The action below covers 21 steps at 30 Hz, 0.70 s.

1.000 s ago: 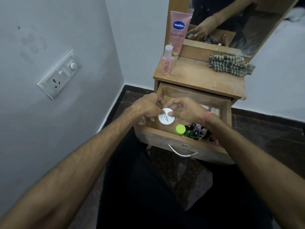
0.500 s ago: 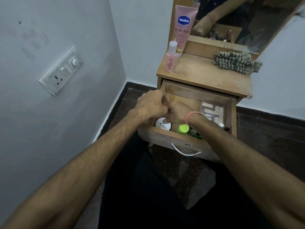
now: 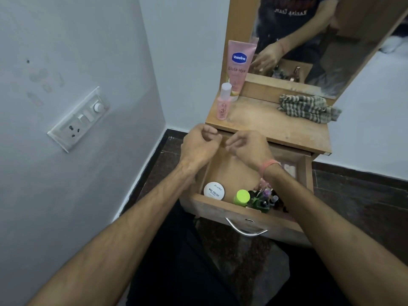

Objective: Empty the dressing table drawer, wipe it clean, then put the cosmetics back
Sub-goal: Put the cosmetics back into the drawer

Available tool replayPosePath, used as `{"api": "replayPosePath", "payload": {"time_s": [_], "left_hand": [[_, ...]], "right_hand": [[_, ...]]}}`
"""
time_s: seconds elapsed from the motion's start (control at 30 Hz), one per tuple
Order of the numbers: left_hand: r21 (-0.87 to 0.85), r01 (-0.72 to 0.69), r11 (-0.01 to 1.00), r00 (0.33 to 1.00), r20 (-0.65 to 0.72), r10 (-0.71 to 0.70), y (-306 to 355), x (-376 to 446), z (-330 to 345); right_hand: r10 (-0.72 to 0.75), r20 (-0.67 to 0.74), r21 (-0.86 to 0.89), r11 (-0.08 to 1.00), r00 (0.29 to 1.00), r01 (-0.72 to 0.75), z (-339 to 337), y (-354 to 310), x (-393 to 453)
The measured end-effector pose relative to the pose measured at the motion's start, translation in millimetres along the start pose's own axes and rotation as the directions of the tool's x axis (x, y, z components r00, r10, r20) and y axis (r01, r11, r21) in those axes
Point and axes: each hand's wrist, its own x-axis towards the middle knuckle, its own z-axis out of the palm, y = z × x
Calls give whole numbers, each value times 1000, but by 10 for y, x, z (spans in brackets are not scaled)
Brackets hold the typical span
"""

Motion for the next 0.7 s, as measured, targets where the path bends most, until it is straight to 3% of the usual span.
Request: {"api": "replayPosePath", "payload": {"time_s": [0.1,0.17,0.3,0.47,0.6,0.7], "left_hand": [[-109,-51,993,997,-66,44,96,128,58],[-124,-87,988,993,-95,76,164,209,81],[-127,-131,983,991,-47,126,279,402,119],[-63,-151,987,987,38,153,319,540,188],[-106,-183,977,981,43,188,271,438,138],[-162,-258,952,958,82,273,193,318,30]], "right_hand": [[-11,-174,212,976,985,48,-73,-152,113],[-54,-230,147,985,972,90,-64,-220,194],[-85,-225,183,975,971,128,5,-331,399],[-23,-160,317,945,987,73,46,-444,509],[-130,-155,244,956,979,165,-99,-322,385],[-285,-17,-5,959,958,285,-266,-56,199]]}}
